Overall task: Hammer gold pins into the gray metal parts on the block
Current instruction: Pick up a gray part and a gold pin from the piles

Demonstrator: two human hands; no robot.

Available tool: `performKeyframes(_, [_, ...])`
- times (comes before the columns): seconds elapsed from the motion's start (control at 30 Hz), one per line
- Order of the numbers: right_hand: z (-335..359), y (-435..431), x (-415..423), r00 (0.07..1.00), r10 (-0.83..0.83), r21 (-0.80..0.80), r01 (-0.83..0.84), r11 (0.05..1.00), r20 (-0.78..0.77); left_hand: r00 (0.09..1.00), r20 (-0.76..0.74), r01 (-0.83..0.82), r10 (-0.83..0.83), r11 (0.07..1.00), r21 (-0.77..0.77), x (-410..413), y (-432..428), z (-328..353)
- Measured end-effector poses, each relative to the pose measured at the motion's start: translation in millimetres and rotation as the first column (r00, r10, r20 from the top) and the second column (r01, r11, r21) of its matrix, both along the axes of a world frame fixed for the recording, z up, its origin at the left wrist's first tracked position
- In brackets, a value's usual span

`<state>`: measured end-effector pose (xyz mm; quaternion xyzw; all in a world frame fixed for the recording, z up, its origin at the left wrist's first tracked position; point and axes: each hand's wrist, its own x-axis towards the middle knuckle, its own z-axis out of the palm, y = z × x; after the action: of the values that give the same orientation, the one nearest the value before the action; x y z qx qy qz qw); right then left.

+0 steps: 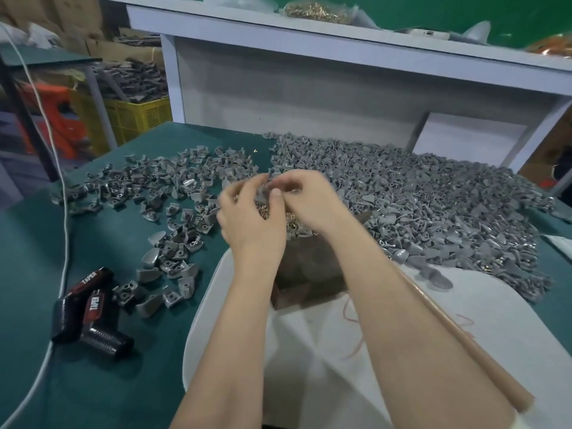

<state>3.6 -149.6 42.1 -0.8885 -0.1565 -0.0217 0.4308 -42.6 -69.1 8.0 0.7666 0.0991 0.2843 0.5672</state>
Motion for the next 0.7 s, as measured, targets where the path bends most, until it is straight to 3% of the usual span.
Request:
performKeyframes(0.13, [4, -40, -9, 0.999, 0.034, 0.077, -0.033, 0.996, -0.003, 0.979, 0.041, 0.200, -0.200, 0.980, -0.005, 0, -9, -4])
performKeyframes(0.27, [-3, -46, -7, 0.997, -0.069, 0.288, 0.077, 0.955, -0.038, 0.983, 0.086, 0.166, -0.160, 0.984, -0.067, 1, -8, -4])
performKeyframes(0.3, [-5, -43, -4, 0.992, -0.123, 0.271, 0.128, 0.954, -0.033, 0.989, 0.090, 0.130, -0.120, 0.985, -0.112, 2, -6, -4])
performKeyframes(0.4, [-15, -27, 13, 0.975, -0.209, -0.164, 0.219, 0.962, 0.072, 0.993, 0.115, 0.051, -0.013, 0.938, -0.343, 4, 0, -3])
performKeyframes(0.5, [-28, 2, 33, 0.988, -0.155, -0.521, 0.120, 0.845, -0.025, 0.990, 0.126, 0.003, 0.068, 0.866, -0.499, 5, 2, -4])
performKeyframes(0.57, [-36, 20, 44, 0.988, -0.133, -0.636, 0.054, 0.770, -0.077, 0.986, 0.132, -0.015, 0.104, 0.835, -0.550, 6, 2, -5])
performKeyframes(0.7, [-48, 34, 58, 0.992, -0.064, -0.675, -0.023, 0.738, -0.104, 0.980, 0.129, -0.040, 0.152, 0.786, -0.617, 8, 2, -7])
